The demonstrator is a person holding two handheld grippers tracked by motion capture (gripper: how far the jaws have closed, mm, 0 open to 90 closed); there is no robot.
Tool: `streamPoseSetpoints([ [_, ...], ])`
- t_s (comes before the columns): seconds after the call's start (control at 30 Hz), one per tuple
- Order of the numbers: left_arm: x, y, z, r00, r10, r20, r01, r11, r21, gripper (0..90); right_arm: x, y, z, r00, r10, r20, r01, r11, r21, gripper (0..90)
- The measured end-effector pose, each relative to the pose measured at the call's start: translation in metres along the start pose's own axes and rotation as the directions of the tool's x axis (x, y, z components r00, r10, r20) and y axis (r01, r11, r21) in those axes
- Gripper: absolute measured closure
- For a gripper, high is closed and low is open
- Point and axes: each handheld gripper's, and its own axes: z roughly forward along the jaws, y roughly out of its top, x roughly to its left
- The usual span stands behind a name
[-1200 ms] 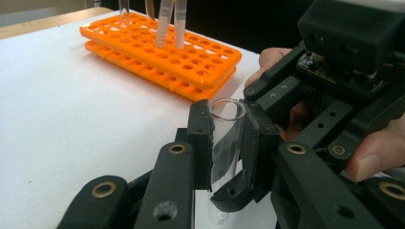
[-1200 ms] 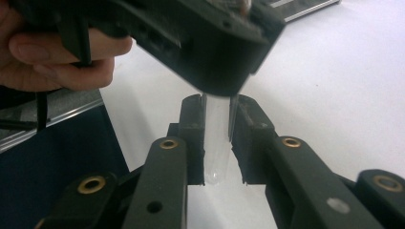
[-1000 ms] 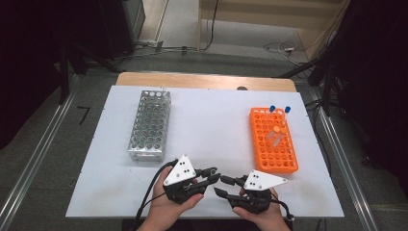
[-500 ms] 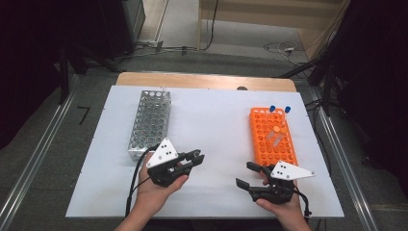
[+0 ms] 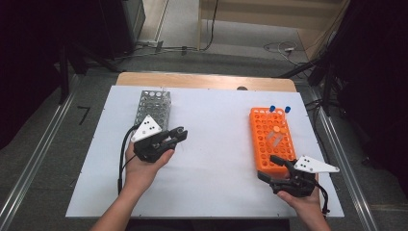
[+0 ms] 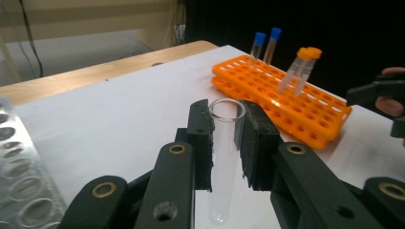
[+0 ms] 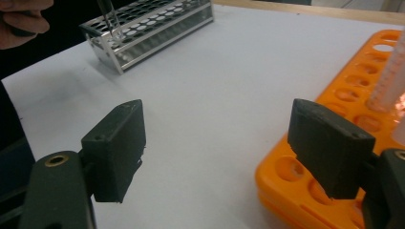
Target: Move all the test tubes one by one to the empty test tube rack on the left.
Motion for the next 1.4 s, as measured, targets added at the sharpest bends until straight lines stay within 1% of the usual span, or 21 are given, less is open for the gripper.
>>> streamPoseSetpoints([
  [0.1,0.009,0.003,0.002,0.9998,-0.011,-0.019,0.011,0.9999,-0.006,76.4,-0.006,-0.002,-0.002,0.9998,0.003,0.018,-0.003,1.0,0.005,18.0],
  [0.23,0.021,0.007,0.004,0.9991,-0.018,-0.039,0.018,0.9998,-0.01,76.3,-0.011,-0.003,-0.005,0.9996,-0.001,0.029,0.001,1.0,0.008,15.0],
  [0.4,0.035,0.013,0.007,0.9979,-0.025,-0.06,0.024,0.9994,-0.023,76.3,-0.016,-0.004,-0.007,0.9989,0.015,0.044,-0.015,1.0,0.017,12.6],
  [0.43,0.038,0.015,0.008,0.9973,-0.03,-0.067,0.029,0.9993,-0.026,76.3,-0.017,-0.004,-0.007,0.9987,0.017,0.048,-0.017,1.0,0.019,11.8],
  [0.47,0.042,0.016,0.009,0.9965,-0.038,-0.075,0.036,0.999,-0.026,76.3,-0.018,-0.004,-0.007,0.9986,0.013,0.051,-0.014,1.0,0.024,8.7],
  [0.5,0.045,0.018,0.01,0.9956,-0.041,-0.084,0.039,0.9988,-0.029,76.3,-0.018,-0.004,-0.007,0.9983,0.014,0.057,-0.016,0.999,0.031,8.3],
  [0.57,0.051,0.021,0.011,0.9939,-0.047,-0.1,0.044,0.9985,-0.034,76.4,-0.02,-0.005,-0.008,0.9988,0.007,0.048,-0.009,0.999,0.036,6.5],
  [0.63,0.058,0.024,0.012,0.9914,-0.06,-0.116,0.056,0.9976,-0.041,76.3,-0.021,-0.006,-0.009,0.9993,0.018,0.033,-0.019,0.999,0.042,4.2],
  [0.77,0.072,0.028,0.015,0.9863,-0.073,-0.147,0.067,0.9966,-0.048,76.3,-0.025,-0.007,-0.01,0.9996,0.024,0.01,-0.025,0.999,0.046,0.3],
  [0.87,0.081,0.032,0.019,0.9817,-0.077,-0.174,0.068,0.9962,-0.055,76.3,-0.028,-0.007,-0.01,0.9993,0.036,0.007,-0.037,0.998,0.047,0.0],
  [0.93,0.088,0.035,0.021,0.978,-0.087,-0.19,0.075,0.9949,-0.066,76.3,-0.028,-0.007,-0.011,0.9993,0.036,0.007,-0.036,0.998,0.047,0.0],
  [1.0,0.095,0.038,0.024,0.9747,-0.088,-0.206,0.076,0.9951,-0.062,76.3,-0.028,-0.007,-0.012,0.9994,0.034,0.008,-0.034,0.999,0.042,0.0],
  [1.17,0.107,0.045,0.034,0.9682,-0.113,-0.223,0.1,0.9926,-0.069,76.3,-0.03,-0.007,-0.013,0.9992,0.039,0.008,-0.04,0.999,0.037,0.0],
  [1.27,0.113,0.049,0.04,0.9633,-0.103,-0.248,0.09,0.994,-0.062,76.3,-0.031,-0.007,-0.012,0.9992,0.038,0.012,-0.038,0.998,0.041,0.0],
  [1.4,0.121,0.051,0.048,0.9555,-0.109,-0.274,0.093,0.9932,-0.07,76.4,-0.031,-0.008,-0.013,0.9994,0.035,0.008,-0.035,0.998,0.042,0.0],
])
